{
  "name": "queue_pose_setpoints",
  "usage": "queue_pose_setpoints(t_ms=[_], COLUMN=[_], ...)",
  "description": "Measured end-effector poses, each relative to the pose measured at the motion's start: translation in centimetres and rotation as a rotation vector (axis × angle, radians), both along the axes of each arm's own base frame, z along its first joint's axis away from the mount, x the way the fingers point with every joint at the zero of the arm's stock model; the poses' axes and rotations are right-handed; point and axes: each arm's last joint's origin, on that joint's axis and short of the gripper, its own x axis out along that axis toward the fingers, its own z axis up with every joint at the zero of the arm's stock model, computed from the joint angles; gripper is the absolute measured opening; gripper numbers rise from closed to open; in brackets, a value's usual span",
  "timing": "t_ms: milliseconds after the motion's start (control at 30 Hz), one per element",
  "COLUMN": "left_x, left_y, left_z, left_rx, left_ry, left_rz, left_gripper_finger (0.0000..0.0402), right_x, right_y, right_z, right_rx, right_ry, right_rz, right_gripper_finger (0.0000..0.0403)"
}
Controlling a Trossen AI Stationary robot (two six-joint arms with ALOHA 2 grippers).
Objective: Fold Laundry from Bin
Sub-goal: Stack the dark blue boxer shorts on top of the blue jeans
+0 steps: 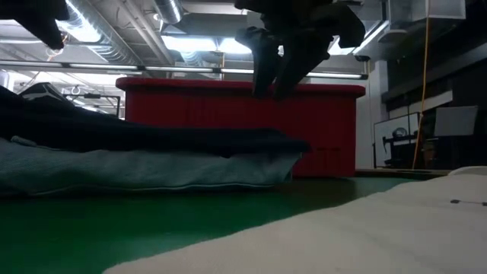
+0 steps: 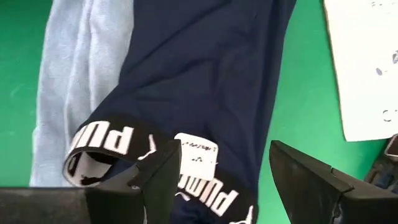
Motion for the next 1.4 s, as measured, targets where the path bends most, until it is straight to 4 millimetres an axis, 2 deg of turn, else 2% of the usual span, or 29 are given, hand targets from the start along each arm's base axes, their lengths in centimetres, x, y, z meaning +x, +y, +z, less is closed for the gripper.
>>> queue_pose_setpoints(t_ms=[233,500,800,967,1333,1400], left_x=[-1.2,-1.0,-0.7,-0.9,-1.4,-1.7], left_y=[1.5,1.6,1.5,1.6,1.3,1.2], left_z=[-0.5,-0.7,-5.0,-5.8,-5.5,-5.4], left_rx=[-0.021,-0.02,-0.09,-0.082,-0.117,-0.139], left_ry=[0.184,0.103,0.047,0.055,0.081,0.092], left_rz=[0.17,0.321,0.37,0.375,0.341,0.33], left_gripper_finger=[0.0236,0.0236,0.0227,0.0183,0.0023,0.0007], right_x=[0.0,0.0,0.0,0.0,0.3,0.4], right_y=[0.0,0.0,0.0,0.0,0.1,0.2], right_z=[0.0,0.0,0.0,0.0,0.1,0.2], right_rx=[0.0,0.001,0.001,0.001,0.015,0.029], right_ry=[-0.001,-0.003,-0.004,-0.003,-0.037,-0.046], right_rz=[-0.001,-0.002,-0.001,-0.001,0.002,-0.002], right_gripper_finger=[0.0188,0.0188,0.0188,0.0188,0.0188,0.0188])
